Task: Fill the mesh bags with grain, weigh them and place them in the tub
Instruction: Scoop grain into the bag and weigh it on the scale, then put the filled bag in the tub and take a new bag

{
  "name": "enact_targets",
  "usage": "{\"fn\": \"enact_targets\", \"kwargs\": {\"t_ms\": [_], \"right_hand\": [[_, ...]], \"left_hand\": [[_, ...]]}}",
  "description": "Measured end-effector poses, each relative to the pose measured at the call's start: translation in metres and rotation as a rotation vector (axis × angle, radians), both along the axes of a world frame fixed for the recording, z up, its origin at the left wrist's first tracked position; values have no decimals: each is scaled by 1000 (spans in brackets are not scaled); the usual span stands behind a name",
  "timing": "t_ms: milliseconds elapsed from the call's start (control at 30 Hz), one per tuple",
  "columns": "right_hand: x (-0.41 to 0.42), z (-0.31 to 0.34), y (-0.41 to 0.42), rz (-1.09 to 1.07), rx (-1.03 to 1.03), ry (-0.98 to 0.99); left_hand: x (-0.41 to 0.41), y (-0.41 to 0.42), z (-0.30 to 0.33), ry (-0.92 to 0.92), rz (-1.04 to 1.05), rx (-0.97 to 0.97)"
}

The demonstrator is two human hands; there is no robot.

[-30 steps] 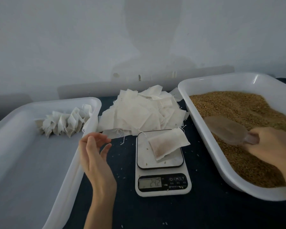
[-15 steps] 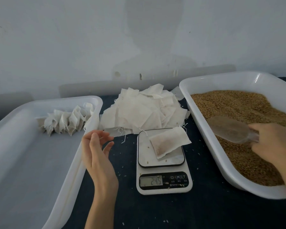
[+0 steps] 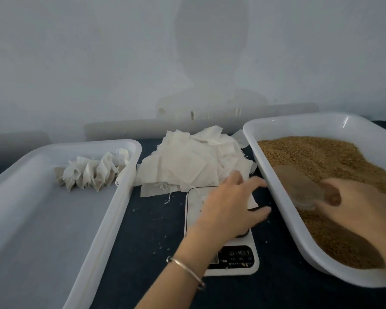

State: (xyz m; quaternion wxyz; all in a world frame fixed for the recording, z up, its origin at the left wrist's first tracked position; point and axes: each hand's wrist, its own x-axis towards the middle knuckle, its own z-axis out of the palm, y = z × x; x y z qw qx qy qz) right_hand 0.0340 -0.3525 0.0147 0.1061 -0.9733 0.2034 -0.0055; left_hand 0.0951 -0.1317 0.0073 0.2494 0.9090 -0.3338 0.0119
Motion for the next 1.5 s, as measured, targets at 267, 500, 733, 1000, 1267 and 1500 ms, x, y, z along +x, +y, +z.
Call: {"fn": "enact_targets", "kwargs": {"t_ms": [267, 500, 733, 1000, 1267, 1500], "right_hand": [[-1, 50, 68, 235, 10, -352], [52, 53, 167, 477, 340, -371], [138, 13, 238, 563, 454, -74], [170, -40, 252, 580, 161, 7], [172, -46, 253, 613, -22, -18], [175, -44, 248, 575, 164, -87]], "left_hand": [[20, -10, 10, -143, 72, 493], [54, 110, 54, 211, 292, -164], [104, 259, 55, -32, 747, -267], [121, 278, 8, -35, 709, -46], [122, 250, -27, 292, 223, -240], [149, 333, -39, 121, 1134, -513]]}}
